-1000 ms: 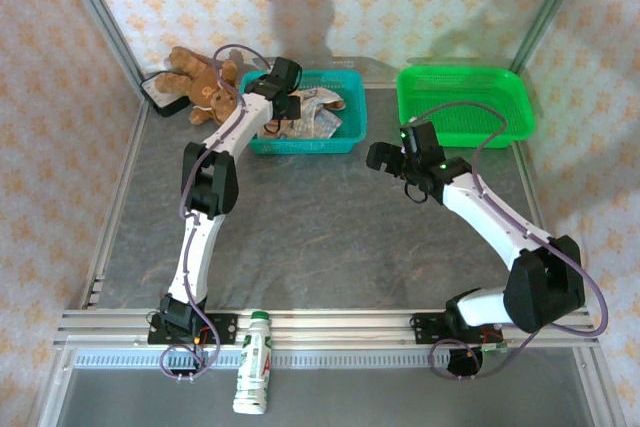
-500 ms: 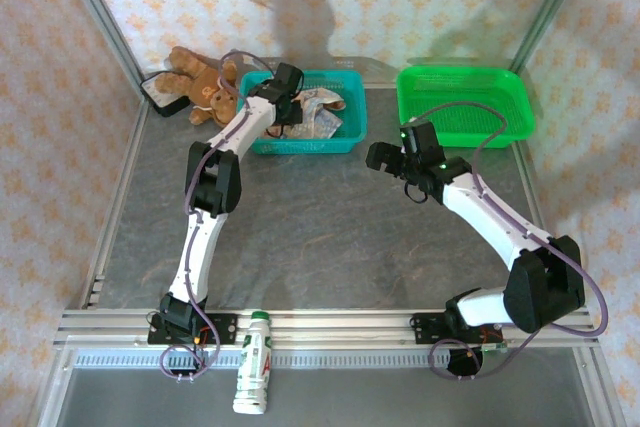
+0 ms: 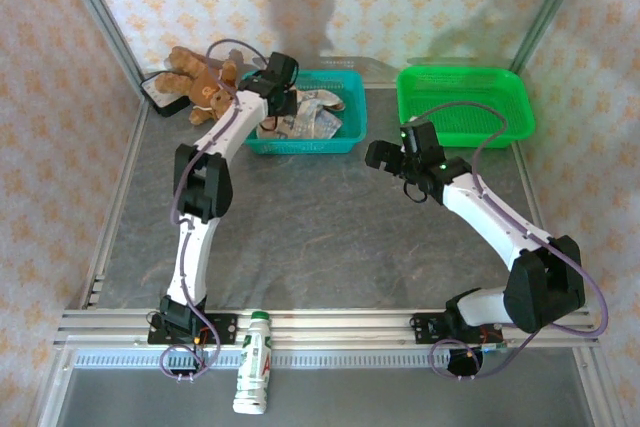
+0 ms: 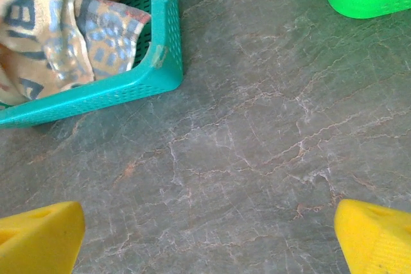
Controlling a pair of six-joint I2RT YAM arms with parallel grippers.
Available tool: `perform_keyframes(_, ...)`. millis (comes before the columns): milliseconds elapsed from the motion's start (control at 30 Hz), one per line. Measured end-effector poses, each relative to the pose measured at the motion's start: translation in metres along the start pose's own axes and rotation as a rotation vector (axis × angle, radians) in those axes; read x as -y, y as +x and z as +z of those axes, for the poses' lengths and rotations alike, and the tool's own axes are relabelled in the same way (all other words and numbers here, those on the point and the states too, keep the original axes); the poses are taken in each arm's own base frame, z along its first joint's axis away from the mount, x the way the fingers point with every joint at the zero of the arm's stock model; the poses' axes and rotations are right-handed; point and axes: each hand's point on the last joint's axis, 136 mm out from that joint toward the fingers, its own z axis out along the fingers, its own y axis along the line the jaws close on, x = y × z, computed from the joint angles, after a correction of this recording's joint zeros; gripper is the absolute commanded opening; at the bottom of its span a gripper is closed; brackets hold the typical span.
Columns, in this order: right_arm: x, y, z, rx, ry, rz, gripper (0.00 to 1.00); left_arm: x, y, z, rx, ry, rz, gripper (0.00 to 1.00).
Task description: Fold and stack the towels
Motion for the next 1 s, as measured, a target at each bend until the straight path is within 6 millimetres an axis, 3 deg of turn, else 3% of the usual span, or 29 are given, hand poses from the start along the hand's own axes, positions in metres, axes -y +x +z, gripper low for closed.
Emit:
perform_keyframes(233, -0.009, 0.001, 0.000, 0.005, -0.027, 0.002, 0.99, -0.007, -0.062, -0.105, 0.202, 0.048, -0.048, 0.00)
perform_keyframes(400, -0.015, -0.001, 0.000, 0.014, -0.049, 0.008, 0.99, -0.008, -0.088, -0.150, 0.284, 0.081, -0.087, 0.00)
perform_keyframes(600, -0.019, 0.003, 0.007, 0.000, -0.061, 0.014, 0.99, -0.002, -0.096, -0.204, 0.347, 0.133, -0.112, 0.00)
perform_keyframes(833, -0.023, 0.003, 0.010, -0.005, -0.078, 0.027, 0.99, 0.031, -0.096, -0.316, 0.491, 0.287, -0.096, 0.00)
perform_keyframes(1000, -0.026, 0.000, 0.011, 0.006, -0.090, 0.035, 0.99, 0.032, -0.095, -0.389, 0.599, 0.370, -0.129, 0.00)
